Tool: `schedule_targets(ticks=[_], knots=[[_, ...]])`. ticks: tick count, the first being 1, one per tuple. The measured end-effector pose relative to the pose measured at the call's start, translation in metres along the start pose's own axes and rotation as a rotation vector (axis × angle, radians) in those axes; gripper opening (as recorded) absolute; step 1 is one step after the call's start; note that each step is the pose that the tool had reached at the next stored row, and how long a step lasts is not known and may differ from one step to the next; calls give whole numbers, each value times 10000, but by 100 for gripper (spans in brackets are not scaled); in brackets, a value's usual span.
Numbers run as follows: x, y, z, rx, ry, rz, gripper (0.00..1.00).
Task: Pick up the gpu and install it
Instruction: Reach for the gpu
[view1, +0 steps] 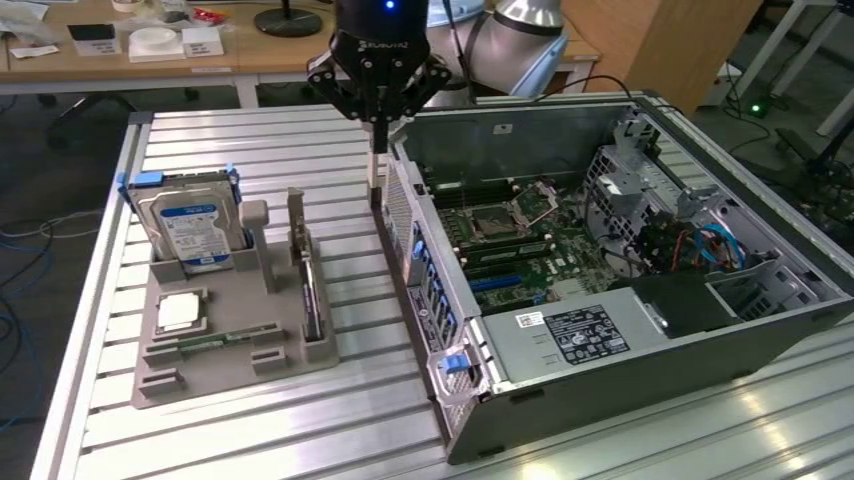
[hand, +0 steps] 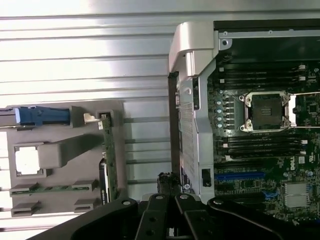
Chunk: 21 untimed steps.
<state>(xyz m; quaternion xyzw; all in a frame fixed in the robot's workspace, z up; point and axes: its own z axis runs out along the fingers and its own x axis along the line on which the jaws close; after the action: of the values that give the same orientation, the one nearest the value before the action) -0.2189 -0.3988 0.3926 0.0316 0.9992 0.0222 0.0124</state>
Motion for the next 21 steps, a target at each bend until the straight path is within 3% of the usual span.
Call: schedule_targets(ticks=[21], knots=[[540,-34,-11,0,1,-1,11]])
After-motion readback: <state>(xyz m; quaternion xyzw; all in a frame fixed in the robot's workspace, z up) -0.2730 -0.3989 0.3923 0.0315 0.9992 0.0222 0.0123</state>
